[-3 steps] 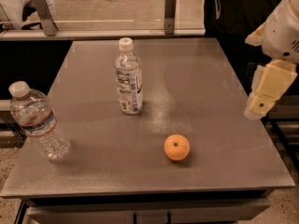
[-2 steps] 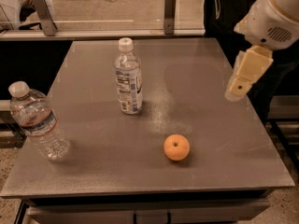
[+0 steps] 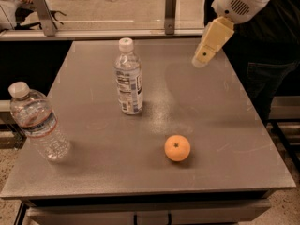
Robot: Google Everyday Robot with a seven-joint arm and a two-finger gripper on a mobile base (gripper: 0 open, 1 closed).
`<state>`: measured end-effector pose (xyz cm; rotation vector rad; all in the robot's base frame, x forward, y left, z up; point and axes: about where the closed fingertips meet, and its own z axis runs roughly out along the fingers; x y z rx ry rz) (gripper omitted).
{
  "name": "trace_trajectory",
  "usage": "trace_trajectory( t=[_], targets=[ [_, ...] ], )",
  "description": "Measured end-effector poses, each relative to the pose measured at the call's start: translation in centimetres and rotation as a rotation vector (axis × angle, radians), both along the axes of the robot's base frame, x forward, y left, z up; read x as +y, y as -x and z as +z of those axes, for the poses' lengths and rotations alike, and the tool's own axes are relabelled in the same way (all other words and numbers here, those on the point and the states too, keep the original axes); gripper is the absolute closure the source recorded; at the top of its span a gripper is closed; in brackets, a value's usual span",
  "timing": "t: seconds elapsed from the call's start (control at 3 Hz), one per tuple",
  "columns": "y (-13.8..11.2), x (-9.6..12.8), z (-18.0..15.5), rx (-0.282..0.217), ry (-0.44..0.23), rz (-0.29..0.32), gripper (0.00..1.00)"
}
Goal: Pick blue plastic bottle
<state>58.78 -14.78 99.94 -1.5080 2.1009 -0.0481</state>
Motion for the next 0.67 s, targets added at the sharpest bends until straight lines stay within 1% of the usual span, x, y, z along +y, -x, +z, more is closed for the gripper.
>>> trace_trajectory(
  t=[0.33, 0.67],
  targets=[
    [-3.1, 2.5, -1.4, -0.013, -0.153, 0.047, 0.0],
    [-3.4, 5.9, -1.9, -0.041, -0.355, 0.145, 0.0]
  ],
)
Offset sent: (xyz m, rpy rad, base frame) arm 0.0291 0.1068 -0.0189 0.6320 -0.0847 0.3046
